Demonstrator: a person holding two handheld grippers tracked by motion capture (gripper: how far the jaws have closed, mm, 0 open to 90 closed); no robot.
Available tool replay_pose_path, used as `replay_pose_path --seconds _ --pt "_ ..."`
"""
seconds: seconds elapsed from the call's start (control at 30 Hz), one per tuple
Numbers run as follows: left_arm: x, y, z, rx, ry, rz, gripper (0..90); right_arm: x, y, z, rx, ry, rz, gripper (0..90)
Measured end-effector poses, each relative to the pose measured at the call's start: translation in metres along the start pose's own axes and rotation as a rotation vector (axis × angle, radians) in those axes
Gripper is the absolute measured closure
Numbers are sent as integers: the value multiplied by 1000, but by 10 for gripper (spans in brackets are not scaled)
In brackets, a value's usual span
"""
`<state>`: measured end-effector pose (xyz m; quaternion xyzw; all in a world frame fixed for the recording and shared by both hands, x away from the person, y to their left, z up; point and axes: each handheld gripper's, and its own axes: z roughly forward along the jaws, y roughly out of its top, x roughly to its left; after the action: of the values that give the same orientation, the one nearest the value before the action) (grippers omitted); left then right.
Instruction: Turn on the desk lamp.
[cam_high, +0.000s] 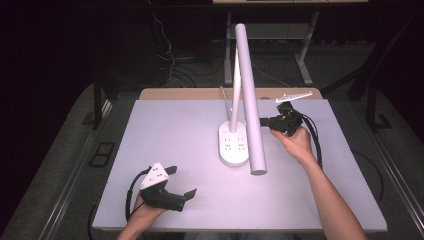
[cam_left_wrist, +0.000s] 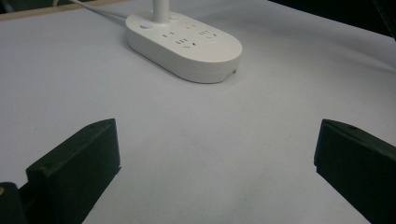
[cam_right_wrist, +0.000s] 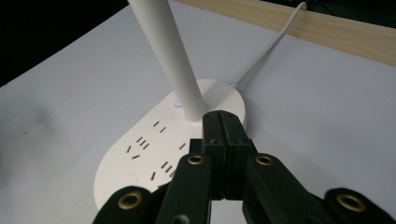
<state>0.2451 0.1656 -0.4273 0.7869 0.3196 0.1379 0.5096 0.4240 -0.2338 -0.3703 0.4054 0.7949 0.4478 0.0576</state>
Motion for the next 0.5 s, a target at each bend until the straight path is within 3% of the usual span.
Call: replay_pose_path --seconds 0.5 --pt "-2 0 1 1 -7 6 0 13 -21 -42 -2 -9 -16 893"
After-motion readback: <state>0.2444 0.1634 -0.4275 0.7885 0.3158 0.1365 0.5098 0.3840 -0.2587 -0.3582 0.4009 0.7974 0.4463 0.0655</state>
